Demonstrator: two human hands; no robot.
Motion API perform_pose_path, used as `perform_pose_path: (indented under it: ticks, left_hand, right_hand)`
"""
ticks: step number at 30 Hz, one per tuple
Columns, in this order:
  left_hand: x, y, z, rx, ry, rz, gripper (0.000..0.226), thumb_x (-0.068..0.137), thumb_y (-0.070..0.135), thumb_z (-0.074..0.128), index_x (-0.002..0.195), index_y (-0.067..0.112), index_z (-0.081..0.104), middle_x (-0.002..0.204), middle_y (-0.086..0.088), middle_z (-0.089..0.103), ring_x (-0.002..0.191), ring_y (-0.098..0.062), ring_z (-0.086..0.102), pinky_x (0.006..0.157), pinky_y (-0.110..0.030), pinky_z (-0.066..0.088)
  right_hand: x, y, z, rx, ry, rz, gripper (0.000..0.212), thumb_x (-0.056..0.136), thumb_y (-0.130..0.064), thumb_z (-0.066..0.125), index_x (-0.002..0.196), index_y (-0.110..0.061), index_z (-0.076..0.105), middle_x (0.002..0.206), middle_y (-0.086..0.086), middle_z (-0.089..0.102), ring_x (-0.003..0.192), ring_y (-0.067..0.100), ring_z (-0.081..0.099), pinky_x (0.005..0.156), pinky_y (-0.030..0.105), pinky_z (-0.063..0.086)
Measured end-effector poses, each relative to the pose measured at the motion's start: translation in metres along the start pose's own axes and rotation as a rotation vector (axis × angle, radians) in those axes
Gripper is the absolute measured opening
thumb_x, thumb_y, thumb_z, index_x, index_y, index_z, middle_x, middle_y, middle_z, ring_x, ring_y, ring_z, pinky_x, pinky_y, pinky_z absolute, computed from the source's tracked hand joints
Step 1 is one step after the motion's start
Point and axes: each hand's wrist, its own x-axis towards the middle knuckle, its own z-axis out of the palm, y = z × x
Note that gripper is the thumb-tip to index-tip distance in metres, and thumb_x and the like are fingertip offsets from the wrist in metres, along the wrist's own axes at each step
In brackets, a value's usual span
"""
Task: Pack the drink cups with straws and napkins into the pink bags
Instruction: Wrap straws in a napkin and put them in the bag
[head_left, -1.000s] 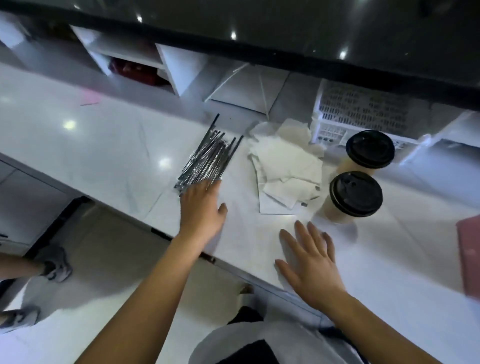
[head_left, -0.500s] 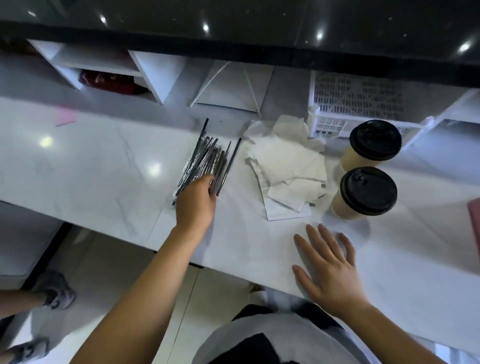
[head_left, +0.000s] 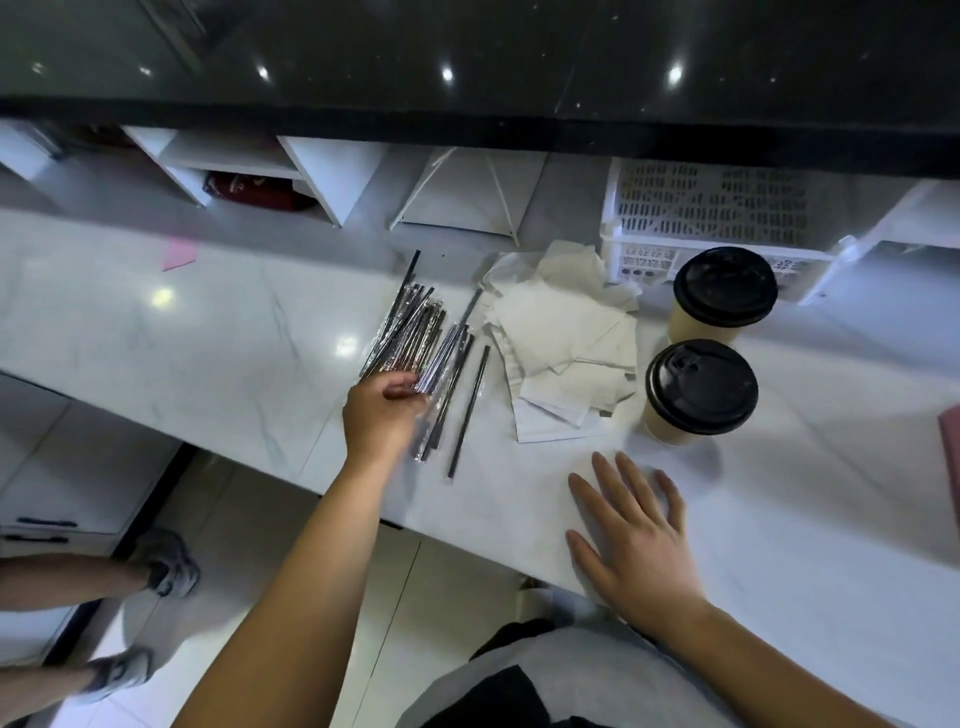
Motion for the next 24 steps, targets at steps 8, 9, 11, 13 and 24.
perform_pose_path:
  ticks: [8,9,11,13,24]
  left_hand:
    - [-0.079,0.028,0.014,-0.311,-0.097,-0.151,0.035,0.08,-0.012,0.072,0.101,0.017,0.075,0.081,0.002,0.075,0.062,-0.007,0.067,0.058,-0.025,0.054]
    - [-0.094,0.032,0.015,-0.368,-0.154,-0.176,0.036,0.08,-0.013,0.071,0.1,0.016,0.075,0.083,0.001,0.076,0.068,-0.011,0.07,0.063,-0.028,0.058]
    - [-0.123,0.039,0.019,-0.457,-0.272,-0.218,0.035,0.082,-0.015,0.068,0.103,0.012,0.074,0.091,-0.002,0.078,0.081,-0.017,0.072,0.073,-0.033,0.06]
    - [-0.149,0.045,0.025,-0.488,-0.361,-0.243,0.034,0.084,-0.015,0.065,0.104,0.011,0.075,0.099,-0.006,0.077,0.089,-0.022,0.072,0.079,-0.037,0.059]
    - [-0.218,0.062,0.054,-0.452,-0.417,-0.168,0.031,0.084,-0.011,0.068,0.104,0.012,0.077,0.096,-0.01,0.077,0.085,-0.019,0.071,0.084,-0.037,0.061]
  right_hand:
    - [-0.004,0.0,-0.072,0.837,-0.159,0.156,0.04,0.089,-0.04,0.069,0.128,-0.041,0.061,0.134,-0.026,0.058,0.131,-0.002,0.048,0.113,0.028,0.036]
    - [-0.004,-0.003,-0.085,0.99,-0.172,0.179,0.037,0.089,-0.032,0.072,0.124,-0.041,0.064,0.124,-0.026,0.064,0.121,-0.005,0.056,0.105,0.026,0.044]
    - [-0.003,-0.008,-0.108,1.205,-0.172,0.191,0.036,0.088,-0.02,0.074,0.119,-0.037,0.067,0.115,-0.017,0.071,0.109,0.001,0.065,0.095,0.027,0.053]
    - [0.002,-0.011,-0.126,1.369,-0.132,0.218,0.036,0.087,-0.014,0.075,0.119,-0.03,0.069,0.111,-0.007,0.074,0.101,0.01,0.07,0.091,0.032,0.056]
    - [-0.007,0.007,-0.147,1.555,0.107,0.382,0.01,0.087,-0.003,0.07,0.092,-0.008,0.077,0.08,0.011,0.075,0.071,0.018,0.068,0.072,0.029,0.053]
